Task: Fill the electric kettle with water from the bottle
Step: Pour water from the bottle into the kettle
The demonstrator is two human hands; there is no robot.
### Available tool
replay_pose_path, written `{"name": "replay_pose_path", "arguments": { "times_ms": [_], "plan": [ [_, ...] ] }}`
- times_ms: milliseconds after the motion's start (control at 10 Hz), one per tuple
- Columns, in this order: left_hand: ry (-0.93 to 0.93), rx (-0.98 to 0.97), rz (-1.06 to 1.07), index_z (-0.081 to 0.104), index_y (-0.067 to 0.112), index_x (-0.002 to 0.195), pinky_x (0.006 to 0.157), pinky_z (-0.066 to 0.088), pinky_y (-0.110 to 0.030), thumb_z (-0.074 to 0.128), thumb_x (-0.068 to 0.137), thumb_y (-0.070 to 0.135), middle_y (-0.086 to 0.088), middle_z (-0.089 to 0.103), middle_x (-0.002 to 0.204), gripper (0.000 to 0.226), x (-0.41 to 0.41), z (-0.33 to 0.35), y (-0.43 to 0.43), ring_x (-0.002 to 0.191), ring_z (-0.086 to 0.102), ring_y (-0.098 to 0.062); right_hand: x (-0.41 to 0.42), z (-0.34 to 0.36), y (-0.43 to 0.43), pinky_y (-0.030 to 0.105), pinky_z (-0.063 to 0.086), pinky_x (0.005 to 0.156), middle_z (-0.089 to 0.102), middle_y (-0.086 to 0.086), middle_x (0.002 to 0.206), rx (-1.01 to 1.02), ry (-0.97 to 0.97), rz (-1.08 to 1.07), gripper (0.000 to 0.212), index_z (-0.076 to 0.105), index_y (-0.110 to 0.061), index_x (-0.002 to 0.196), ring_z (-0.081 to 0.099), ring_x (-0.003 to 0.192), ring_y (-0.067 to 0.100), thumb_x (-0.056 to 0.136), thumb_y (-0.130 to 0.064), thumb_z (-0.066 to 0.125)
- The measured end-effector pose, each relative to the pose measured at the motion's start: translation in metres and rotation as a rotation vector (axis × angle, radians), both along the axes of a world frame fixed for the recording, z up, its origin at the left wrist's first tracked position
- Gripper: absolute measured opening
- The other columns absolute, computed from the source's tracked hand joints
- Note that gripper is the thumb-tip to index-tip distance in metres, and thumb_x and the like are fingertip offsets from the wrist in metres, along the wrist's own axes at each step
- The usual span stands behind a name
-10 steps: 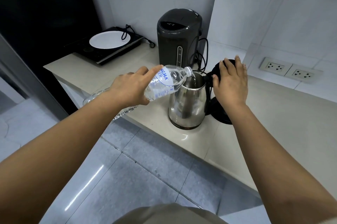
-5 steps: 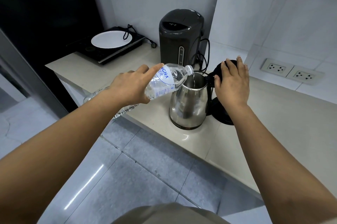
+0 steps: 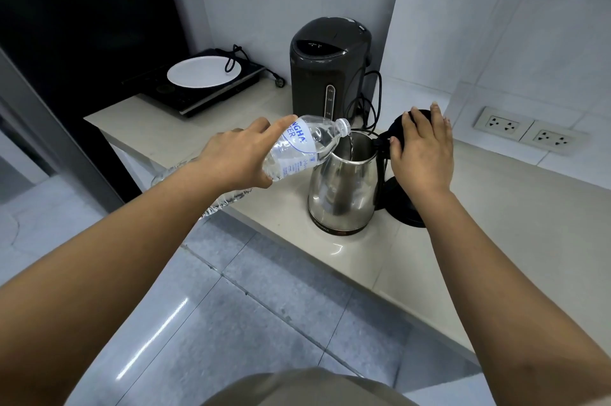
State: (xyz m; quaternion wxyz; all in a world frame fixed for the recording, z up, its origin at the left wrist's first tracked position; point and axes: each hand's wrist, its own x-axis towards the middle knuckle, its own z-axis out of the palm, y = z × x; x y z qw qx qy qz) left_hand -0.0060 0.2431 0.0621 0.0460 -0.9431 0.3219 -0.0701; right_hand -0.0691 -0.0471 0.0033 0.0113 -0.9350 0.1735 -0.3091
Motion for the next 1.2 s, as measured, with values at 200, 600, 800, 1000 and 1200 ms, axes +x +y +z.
{"name": "replay_pose_path", "arguments": {
  "times_ms": [200,600,800,1000,1200],
  "plan": [
    [0.001,-0.001,0.002,-0.002,0.042,0.149,0.076,0.051,-0.043,0.077,0.07,0.043,-0.001,0.044,0.13,0.112,0.0012,-0.0003,0.0002,0.1,0.059,-0.034,-0.0001,0.0001,0.0,0.042,0.006,0.121,0.041,0.009,0.15,-0.001,0.003,-0.004,0.049,0.046,-0.006,0.139,0.015,0.148,0.03,0.097,-0.031,0.045],
    [-0.011,0.009,-0.002,-0.002,0.041,0.15,0.072,0.046,-0.04,0.077,0.071,0.042,-0.001,0.044,0.131,0.111,0.0027,0.0011,-0.0013,0.101,0.058,-0.034,-0.0002,0.0,0.0008,0.042,0.007,0.121,0.042,0.01,0.149,-0.001,-0.008,-0.002,0.049,0.047,-0.006,0.139,0.016,0.148,0.03,0.097,-0.031,0.046],
    [-0.013,0.008,-0.006,-0.002,0.041,0.149,0.073,0.048,-0.041,0.077,0.07,0.042,-0.001,0.044,0.131,0.112,0.0037,0.0016,-0.0008,0.1,0.059,-0.034,0.0004,0.0,0.0008,0.041,0.005,0.121,0.04,0.009,0.15,0.0,0.003,-0.01,0.049,0.046,-0.007,0.14,0.014,0.148,0.029,0.097,-0.032,0.045],
    [-0.017,0.011,-0.008,-0.003,0.041,0.149,0.074,0.049,-0.041,0.077,0.069,0.043,-0.001,0.044,0.132,0.113,0.0036,0.0007,-0.0006,0.1,0.059,-0.034,0.0005,0.0,0.0007,0.042,0.006,0.121,0.041,0.009,0.15,0.006,0.0,-0.007,0.049,0.047,-0.006,0.139,0.015,0.148,0.029,0.097,-0.031,0.045],
    [-0.023,0.004,-0.01,-0.002,0.042,0.148,0.072,0.046,-0.04,0.077,0.07,0.042,0.0,0.044,0.13,0.111,0.0021,0.0007,-0.0013,0.1,0.059,-0.034,0.0,0.0,0.0012,0.043,0.007,0.121,0.043,0.01,0.148,0.007,-0.008,-0.005,0.048,0.047,-0.005,0.138,0.016,0.148,0.03,0.097,-0.03,0.046]
  ]
}}
